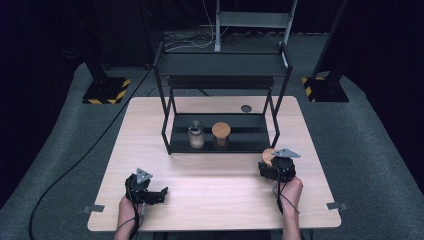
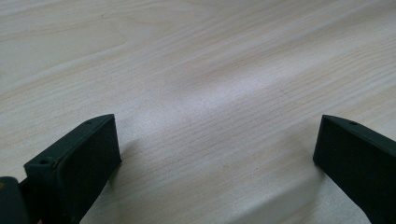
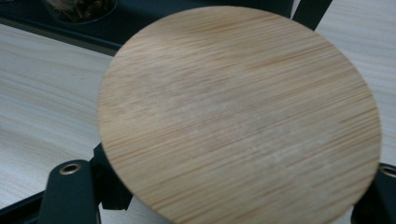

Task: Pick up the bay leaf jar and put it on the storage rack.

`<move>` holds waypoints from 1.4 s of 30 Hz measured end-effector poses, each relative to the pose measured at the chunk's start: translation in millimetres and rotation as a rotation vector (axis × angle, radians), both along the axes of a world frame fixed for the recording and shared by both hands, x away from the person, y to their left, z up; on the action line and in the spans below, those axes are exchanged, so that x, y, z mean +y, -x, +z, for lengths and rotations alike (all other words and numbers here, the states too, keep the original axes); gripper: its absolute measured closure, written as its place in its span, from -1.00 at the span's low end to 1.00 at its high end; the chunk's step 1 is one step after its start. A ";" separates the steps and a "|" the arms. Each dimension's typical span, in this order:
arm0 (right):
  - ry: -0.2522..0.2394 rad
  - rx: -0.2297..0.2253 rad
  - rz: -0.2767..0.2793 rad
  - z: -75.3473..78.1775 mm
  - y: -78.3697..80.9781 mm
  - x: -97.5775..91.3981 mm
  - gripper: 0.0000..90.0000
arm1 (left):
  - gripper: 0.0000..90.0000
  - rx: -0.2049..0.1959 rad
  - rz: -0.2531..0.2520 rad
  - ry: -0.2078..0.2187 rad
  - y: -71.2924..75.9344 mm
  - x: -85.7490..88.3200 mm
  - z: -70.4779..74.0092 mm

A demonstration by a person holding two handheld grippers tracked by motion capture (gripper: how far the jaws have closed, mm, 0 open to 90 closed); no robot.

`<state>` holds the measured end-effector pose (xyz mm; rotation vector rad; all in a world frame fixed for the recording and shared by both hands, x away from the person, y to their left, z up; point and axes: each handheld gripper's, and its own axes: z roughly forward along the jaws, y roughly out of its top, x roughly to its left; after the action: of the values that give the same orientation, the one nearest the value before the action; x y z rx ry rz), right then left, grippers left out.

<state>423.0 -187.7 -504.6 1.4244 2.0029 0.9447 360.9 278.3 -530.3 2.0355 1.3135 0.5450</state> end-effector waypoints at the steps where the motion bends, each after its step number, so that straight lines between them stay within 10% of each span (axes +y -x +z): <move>1: 0.003 -0.002 -0.001 -0.2 0.0 0.4 -0.46 | -1.00 0.000 0.000 0.000 0.0 0.0 0.0; 42: 0.026 -0.037 0.050 25.0 6.0 15.5 -0.45 | -1.00 0.000 0.000 0.000 0.1 0.0 0.0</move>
<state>417.0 -172.2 -479.6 1.3391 2.0246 0.9563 360.9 278.3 -530.3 2.0355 1.3130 0.5451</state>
